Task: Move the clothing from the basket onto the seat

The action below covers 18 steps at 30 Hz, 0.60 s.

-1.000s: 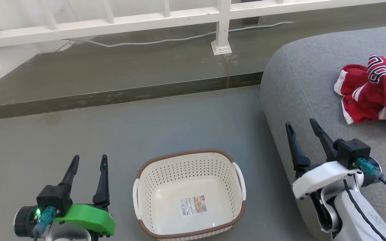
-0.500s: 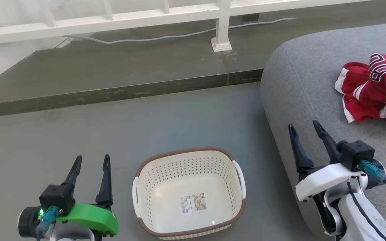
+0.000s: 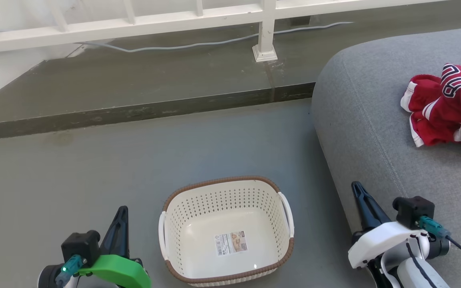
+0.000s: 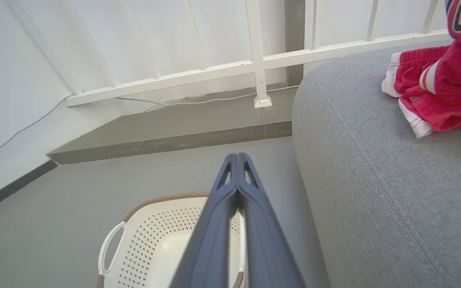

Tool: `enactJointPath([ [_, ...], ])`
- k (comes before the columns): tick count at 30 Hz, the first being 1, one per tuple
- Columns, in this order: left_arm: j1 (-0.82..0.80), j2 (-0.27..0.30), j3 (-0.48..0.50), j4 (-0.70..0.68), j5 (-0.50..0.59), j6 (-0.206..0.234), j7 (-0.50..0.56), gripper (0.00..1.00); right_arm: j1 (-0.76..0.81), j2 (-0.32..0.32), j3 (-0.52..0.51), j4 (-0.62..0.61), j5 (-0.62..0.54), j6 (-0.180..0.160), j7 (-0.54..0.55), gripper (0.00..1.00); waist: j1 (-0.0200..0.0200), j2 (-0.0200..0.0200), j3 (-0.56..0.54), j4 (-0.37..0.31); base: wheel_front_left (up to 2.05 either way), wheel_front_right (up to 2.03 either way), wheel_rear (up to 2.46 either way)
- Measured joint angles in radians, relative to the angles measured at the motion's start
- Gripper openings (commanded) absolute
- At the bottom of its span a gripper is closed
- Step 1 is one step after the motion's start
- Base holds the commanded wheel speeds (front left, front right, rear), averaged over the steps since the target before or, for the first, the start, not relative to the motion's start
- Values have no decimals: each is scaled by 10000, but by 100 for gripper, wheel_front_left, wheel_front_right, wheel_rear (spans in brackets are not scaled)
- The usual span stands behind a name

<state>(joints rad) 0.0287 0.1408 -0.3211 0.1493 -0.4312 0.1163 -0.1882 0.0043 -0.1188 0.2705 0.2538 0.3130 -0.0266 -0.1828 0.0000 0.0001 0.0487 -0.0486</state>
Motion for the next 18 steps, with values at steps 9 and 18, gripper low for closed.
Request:
enactJointPath([
  [9, 20, -40, 324, -29, -1310, -123, 163, 0, 2, 105, -330, -52, 1476, 174, 215, 0, 0, 0, -52, 57, 0, 0, 0],
  [18, 20, -100, 614, -29, -2357, -326, 397, 0, 2, 190, -639, -61, 2518, 267, 445, 0, 0, 0, -85, 95, 0, 0, 0],
])
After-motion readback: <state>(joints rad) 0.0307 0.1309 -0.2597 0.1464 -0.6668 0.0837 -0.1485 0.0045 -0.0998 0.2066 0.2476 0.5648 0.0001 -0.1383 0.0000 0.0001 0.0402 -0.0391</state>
